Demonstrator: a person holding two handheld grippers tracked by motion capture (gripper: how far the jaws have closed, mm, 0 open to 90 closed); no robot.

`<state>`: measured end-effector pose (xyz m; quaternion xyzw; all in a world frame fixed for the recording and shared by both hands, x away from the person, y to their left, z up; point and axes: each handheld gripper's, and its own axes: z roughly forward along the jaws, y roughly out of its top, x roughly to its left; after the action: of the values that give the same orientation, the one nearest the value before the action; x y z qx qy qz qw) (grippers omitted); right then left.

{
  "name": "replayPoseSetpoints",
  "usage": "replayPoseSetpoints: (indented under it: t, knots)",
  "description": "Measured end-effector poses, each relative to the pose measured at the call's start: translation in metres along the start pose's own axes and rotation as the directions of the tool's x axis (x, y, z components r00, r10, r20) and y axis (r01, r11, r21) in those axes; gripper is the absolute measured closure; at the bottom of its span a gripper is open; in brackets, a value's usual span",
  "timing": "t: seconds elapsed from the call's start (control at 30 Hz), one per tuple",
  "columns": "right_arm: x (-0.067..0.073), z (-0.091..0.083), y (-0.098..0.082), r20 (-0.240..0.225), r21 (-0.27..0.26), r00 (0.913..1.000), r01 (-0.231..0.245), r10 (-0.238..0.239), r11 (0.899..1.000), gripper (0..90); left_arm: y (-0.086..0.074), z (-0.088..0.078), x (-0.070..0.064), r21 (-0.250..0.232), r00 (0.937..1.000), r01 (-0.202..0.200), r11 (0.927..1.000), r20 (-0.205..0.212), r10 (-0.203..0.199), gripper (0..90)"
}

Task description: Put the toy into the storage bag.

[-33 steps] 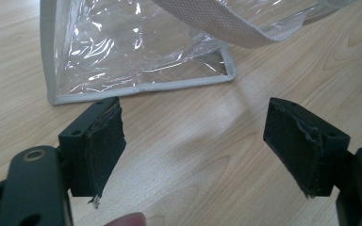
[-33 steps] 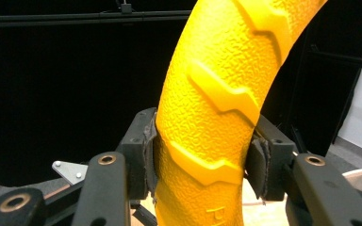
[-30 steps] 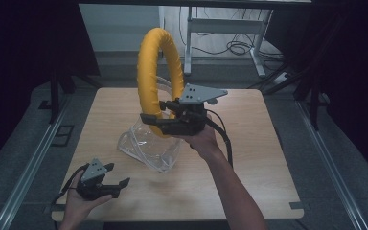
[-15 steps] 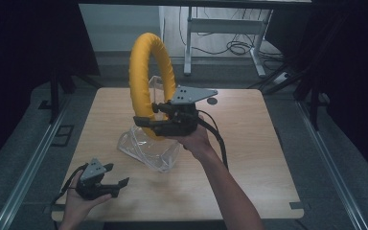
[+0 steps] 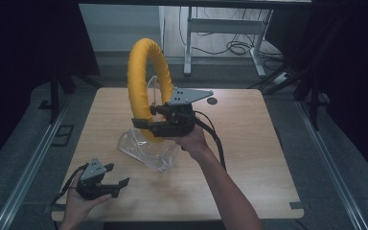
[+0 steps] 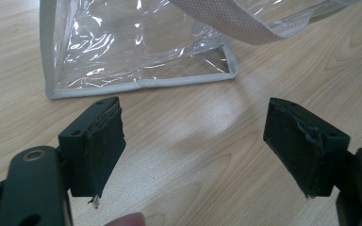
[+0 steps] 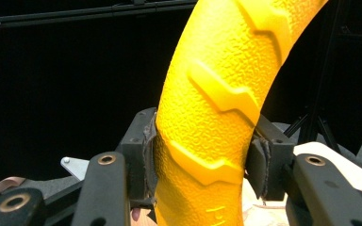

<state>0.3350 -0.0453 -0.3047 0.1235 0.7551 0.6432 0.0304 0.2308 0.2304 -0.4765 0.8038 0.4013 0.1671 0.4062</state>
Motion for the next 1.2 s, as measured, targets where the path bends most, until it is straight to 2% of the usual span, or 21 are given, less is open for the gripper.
replayPoseSetpoints:
  t: [0.77,1.2]
  knots:
    - [-0.02,0.021,-0.041,-0.021,0.057,0.9959,-0.087,0.088,0.995,50.4,0.0,0.0,0.0,0.006,1.0,-0.004,1.0,0.002,0.004,20.7]
    - [-0.03,0.023,-0.056,-0.027,0.065,0.9914,-0.126,0.128,0.99,50.3,-0.001,0.001,-0.001,0.01,1.0,-0.002,1.0,0.001,0.002,20.7]
